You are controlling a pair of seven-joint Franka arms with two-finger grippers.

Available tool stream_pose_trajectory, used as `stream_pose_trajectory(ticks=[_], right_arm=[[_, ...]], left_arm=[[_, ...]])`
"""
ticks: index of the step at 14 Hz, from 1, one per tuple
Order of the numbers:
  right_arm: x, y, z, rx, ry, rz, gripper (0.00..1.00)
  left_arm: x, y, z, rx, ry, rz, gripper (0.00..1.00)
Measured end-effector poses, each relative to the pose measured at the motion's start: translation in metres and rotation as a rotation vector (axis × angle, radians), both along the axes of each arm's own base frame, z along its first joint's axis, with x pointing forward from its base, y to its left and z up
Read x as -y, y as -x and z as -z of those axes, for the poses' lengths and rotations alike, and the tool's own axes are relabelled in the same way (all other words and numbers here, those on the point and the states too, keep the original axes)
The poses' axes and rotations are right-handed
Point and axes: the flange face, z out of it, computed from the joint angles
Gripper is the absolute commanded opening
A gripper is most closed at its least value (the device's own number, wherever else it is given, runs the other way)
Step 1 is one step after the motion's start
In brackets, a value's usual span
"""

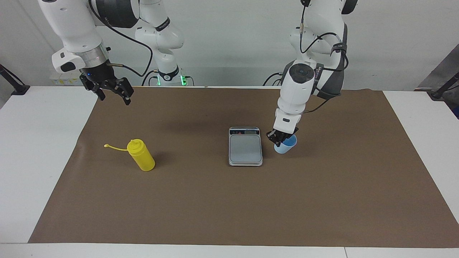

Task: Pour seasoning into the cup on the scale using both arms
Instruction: 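Carry the blue cup with the left gripper onto the scale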

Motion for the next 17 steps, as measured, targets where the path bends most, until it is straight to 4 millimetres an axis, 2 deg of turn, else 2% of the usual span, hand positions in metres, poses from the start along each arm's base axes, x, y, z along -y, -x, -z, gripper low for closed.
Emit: stream_pose_trajectory(ticks=[7,17], right_arm=[[0.0,0.0,0.0,-0.001,0.0,0.0,1.0],[0.002,0.0,0.002,-0.004,0.0,0.004,1.0]], left_arm=[[0.055,0.005,0.011,-0.037,-0.019,-0.038,0.06],[0.096,0.031,0.017,-0.036,-0.037,-0.056,0.06]])
